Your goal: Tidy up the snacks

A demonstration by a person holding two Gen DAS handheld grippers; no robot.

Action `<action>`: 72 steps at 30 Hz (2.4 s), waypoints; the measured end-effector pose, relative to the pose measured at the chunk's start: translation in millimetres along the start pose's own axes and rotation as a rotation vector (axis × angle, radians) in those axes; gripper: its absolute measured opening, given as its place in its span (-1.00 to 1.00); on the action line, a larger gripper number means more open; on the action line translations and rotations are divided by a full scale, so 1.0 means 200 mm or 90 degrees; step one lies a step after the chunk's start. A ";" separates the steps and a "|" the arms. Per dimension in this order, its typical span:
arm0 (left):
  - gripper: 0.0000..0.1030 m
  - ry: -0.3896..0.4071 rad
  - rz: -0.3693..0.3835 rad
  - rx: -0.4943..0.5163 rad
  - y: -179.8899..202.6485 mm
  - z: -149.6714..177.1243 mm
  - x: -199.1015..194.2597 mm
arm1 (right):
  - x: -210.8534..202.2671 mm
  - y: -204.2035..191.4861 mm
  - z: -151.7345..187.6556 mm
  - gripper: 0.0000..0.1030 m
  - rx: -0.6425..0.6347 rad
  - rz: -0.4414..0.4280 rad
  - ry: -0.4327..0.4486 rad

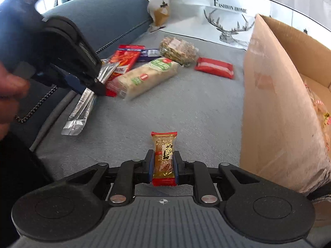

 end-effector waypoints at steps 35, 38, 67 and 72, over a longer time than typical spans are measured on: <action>-0.56 0.005 0.061 0.056 0.10 0.04 -0.01 | -0.10 0.00 -0.06 -0.64 0.009 0.013 0.029; -0.56 0.041 0.083 0.060 0.11 0.04 -0.07 | -0.18 -0.01 -0.10 -0.64 0.007 0.011 0.052; -0.56 0.149 0.254 0.076 0.20 0.11 -0.32 | -1.05 1.07 -0.32 -0.64 0.177 0.137 0.318; -0.55 0.154 0.258 0.069 0.20 0.14 -0.35 | -0.98 1.17 -0.14 -0.64 0.236 0.137 0.300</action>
Point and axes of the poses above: each gripper's, at about its wrist camera, not at the fingertips, and x roughly the way its jaws point, y to its right, z to its underside, the point moved 5 cm from there along x, roughly the way its jaws point, and after that the axes turned 4 degrees about -x, right-handed, at the moved point
